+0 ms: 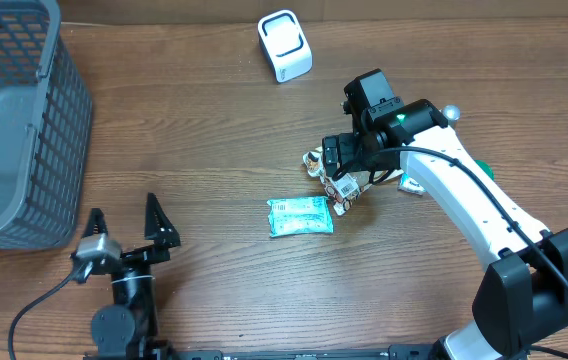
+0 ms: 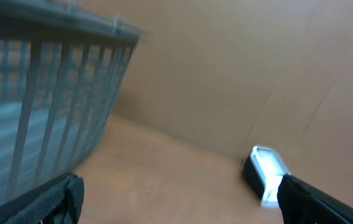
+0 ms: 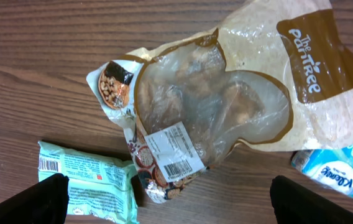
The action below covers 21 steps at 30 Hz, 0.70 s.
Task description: Scan the item barcode
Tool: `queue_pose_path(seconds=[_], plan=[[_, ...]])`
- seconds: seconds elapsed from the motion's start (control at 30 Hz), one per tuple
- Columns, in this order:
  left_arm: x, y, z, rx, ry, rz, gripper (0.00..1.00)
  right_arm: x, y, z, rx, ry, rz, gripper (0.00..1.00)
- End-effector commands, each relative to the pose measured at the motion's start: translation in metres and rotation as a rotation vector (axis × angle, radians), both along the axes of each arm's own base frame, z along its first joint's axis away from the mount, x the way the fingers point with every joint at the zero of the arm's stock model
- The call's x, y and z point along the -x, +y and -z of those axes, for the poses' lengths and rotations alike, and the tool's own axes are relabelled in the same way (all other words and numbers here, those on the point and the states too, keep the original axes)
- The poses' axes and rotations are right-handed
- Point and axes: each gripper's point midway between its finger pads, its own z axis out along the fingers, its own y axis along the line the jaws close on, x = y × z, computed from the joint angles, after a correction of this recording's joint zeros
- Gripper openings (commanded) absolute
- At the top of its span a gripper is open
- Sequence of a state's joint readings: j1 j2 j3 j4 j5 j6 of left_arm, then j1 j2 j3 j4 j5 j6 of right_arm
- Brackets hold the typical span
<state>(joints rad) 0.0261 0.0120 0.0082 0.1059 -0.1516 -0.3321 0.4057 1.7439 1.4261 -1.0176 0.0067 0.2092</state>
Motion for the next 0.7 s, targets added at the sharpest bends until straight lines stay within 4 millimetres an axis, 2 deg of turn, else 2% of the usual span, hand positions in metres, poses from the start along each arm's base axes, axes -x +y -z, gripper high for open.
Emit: queue_pose_path(seconds=[0.0, 0.1, 0.67], plan=[[-0.001, -0.001, 0.024, -0.013, 0.096, 0.0, 0.99, -0.001, -0.001, 0.001, 0.001, 0.0, 0.007, 1.0], [-0.001, -0.001, 0.041, -0.011, 0.167, 0.001, 1.0, -0.001, -0.001, 0.001, 0.001, 0.0, 0.007, 1.0], [-0.001, -0.001, 0.041, -0.011, 0.167, 0.001, 1.0, -0.001, -0.001, 0.001, 0.001, 0.0, 0.007, 1.0]])
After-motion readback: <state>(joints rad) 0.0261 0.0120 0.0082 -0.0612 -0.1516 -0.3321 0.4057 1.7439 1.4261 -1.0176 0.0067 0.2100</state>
